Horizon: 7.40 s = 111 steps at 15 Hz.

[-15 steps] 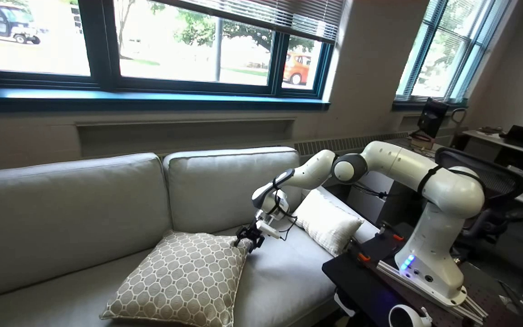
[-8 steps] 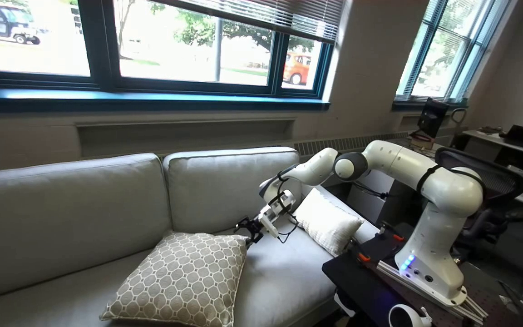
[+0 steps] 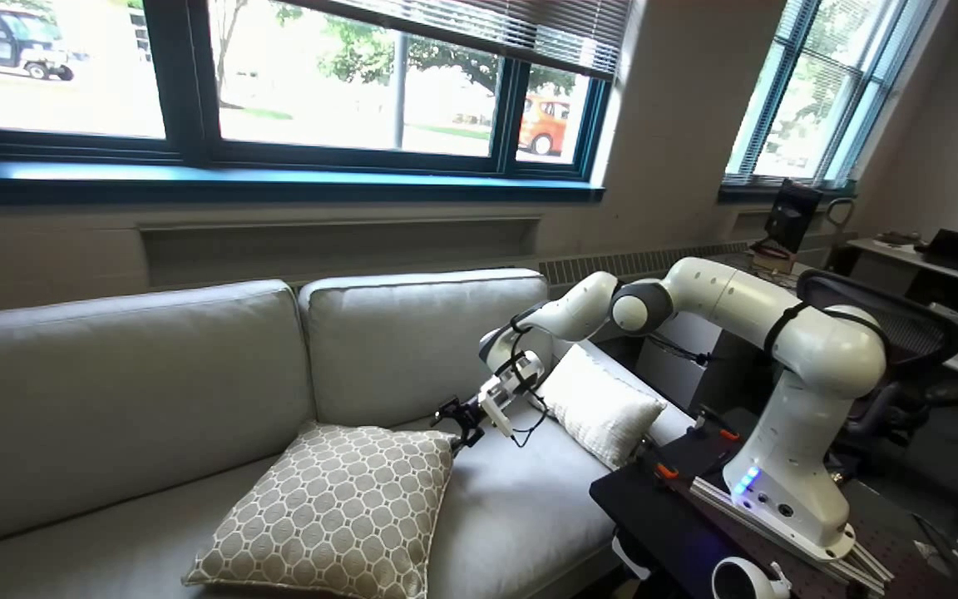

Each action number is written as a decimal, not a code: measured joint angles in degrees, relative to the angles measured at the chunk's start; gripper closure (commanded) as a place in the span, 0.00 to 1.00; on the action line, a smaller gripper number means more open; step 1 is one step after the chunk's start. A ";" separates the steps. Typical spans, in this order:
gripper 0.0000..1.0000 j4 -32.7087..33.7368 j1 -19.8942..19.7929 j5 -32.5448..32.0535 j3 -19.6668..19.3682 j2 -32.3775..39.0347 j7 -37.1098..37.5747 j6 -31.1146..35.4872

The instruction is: Put the two pillows on the right end of the chair

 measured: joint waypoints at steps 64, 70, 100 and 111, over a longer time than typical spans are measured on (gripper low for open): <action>0.00 1.10 -4.35 -16.28 5.55 -0.78 -10.22 1.34; 0.00 1.43 -2.97 -25.38 -1.77 -0.25 3.12 2.39; 0.00 -0.46 -15.02 -32.51 7.45 -0.15 4.29 -0.92; 0.00 -0.85 -3.92 -12.90 0.79 -0.09 6.26 -4.43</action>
